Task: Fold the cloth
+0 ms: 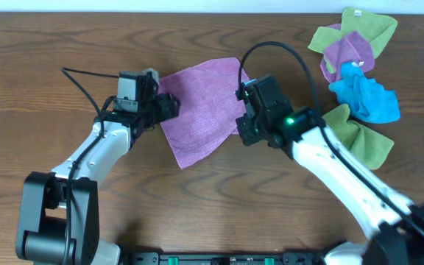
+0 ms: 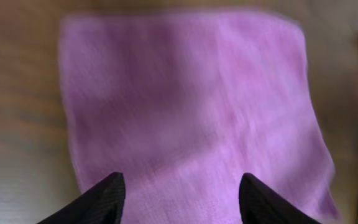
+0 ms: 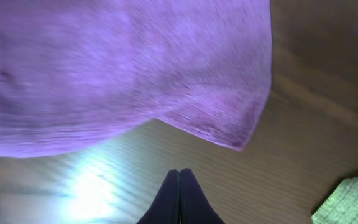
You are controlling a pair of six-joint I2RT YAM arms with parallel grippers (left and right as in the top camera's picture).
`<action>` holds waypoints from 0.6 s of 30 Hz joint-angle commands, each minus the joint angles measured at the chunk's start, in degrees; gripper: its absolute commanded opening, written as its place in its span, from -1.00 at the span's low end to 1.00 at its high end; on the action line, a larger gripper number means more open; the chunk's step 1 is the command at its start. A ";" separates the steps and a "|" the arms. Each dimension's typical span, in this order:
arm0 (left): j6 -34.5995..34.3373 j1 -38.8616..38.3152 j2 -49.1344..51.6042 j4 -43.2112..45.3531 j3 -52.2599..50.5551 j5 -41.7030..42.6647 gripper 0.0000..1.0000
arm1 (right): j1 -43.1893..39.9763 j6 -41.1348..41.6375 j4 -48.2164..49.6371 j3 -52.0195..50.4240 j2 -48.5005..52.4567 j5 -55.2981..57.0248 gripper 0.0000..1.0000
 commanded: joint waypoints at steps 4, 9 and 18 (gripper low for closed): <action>-0.48 -0.11 1.86 6.60 0.15 -9.68 0.45 | -6.34 -0.61 1.25 0.07 6.34 -3.34 -0.97; -0.48 -0.15 3.56 8.46 0.15 -9.70 0.55 | -7.56 -0.61 4.59 0.07 9.40 -5.86 -0.98; -0.50 -0.15 5.73 8.61 0.15 -8.59 0.66 | -7.45 -0.35 6.73 0.07 16.68 -7.37 -0.98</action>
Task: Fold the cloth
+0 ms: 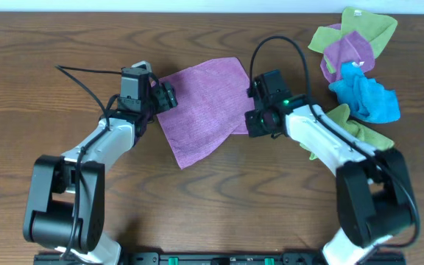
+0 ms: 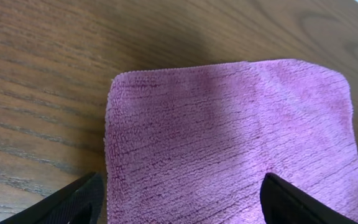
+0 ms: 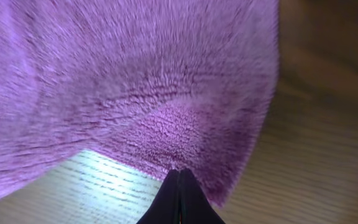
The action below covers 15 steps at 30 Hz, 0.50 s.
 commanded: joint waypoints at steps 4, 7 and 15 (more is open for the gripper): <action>0.37 -0.15 0.42 0.74 0.13 -0.59 0.66 | 0.00 -0.39 0.63 0.07 3.34 -1.05 -0.98; 0.35 -0.15 0.42 1.03 0.13 -0.61 0.68 | 0.00 -0.35 -0.17 0.07 4.24 -1.36 -0.98; 0.37 -0.15 0.42 1.20 0.13 -0.63 0.69 | 0.11 6.58 -10.56 0.07 4.44 -1.66 -0.97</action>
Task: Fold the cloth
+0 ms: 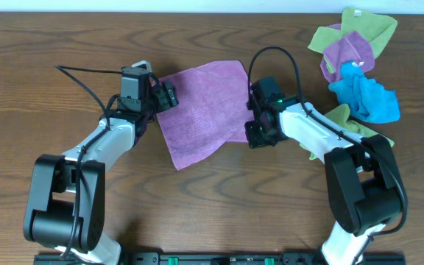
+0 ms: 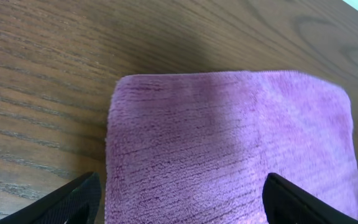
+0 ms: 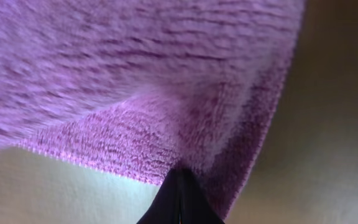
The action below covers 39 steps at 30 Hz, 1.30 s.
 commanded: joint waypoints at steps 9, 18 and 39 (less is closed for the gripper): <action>0.39 -0.15 0.37 0.20 0.13 -0.66 0.72 | 0.13 7.41 -11.08 -0.48 0.39 -1.64 -0.98; 0.42 -0.11 0.31 0.09 0.13 2.82 0.71 | 0.76 4.59 -8.61 -0.28 -6.45 -5.49 -0.97; 12.15 13.92 -8.04 -29.51 -0.02 41.11 0.17 | -7.91 -2.56 -11.21 -2.05 -24.17 -8.22 -0.49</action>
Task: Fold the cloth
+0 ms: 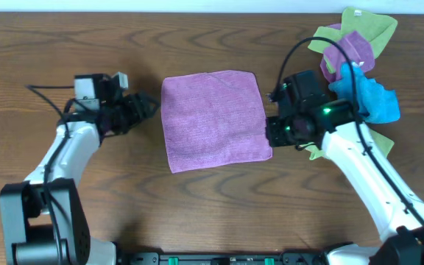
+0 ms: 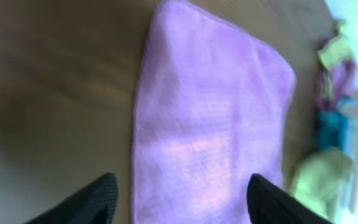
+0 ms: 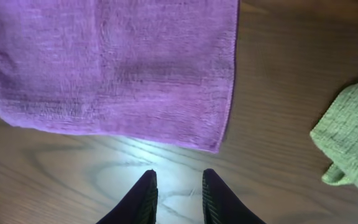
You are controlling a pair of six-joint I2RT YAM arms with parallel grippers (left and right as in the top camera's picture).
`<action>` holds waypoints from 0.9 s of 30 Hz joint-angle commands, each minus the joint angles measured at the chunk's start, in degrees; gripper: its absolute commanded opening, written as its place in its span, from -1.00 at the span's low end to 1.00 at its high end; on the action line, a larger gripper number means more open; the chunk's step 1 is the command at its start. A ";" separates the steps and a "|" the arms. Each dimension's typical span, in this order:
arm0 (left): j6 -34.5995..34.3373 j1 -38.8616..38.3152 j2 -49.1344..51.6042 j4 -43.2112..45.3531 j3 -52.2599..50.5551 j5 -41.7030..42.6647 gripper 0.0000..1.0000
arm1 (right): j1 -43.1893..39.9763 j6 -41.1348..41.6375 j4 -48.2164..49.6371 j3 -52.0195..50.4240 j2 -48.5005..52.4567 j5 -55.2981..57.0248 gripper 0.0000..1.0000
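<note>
The purple cloth [image 1: 213, 119] lies flat and roughly square on the wooden table [image 1: 212, 213], in one layer. My left gripper [image 1: 144, 107] stands open a little off the cloth's left edge. In the left wrist view the cloth [image 2: 210, 118] stretches away between and beyond the spread fingers of the left gripper [image 2: 179, 205]. My right gripper [image 1: 269, 135] is just off the cloth's right edge near its lower right corner. In the right wrist view the right gripper [image 3: 178, 193] is open with a narrow gap over bare wood, apart from the cloth [image 3: 110, 62].
A pile of green, purple and blue cloths [image 1: 355, 59] lies at the back right. One green cloth [image 1: 374, 147] sits under my right arm and shows as the green cloth [image 3: 353, 137] at the right of the right wrist view.
The cloth was skewed like a diamond with my right gripper shut at its right corner. Now it lies squared, the right gripper is open and off it, and the left gripper has moved left.
At first my right gripper was shut just off the skewed cloth's right corner and the left stood open at its left corner. Then the right gripper was shut at that corner, twice over. Now the cloth lies square and both grippers are open beside it.
</note>
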 commanded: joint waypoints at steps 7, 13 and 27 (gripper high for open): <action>13.11 -2.49 -4.79 -15.41 -3.91 8.68 -0.07 | -9.97 -4.63 7.65 -11.13 -0.70 -15.04 -0.36; 12.50 -2.38 -12.17 -15.02 -12.57 4.59 -0.03 | -11.08 -4.59 15.21 -17.90 -0.68 -21.64 -0.17; 2.78 -2.51 -14.47 5.16 -28.15 4.17 0.33 | -11.34 -5.95 21.88 -22.71 0.02 -19.69 -0.09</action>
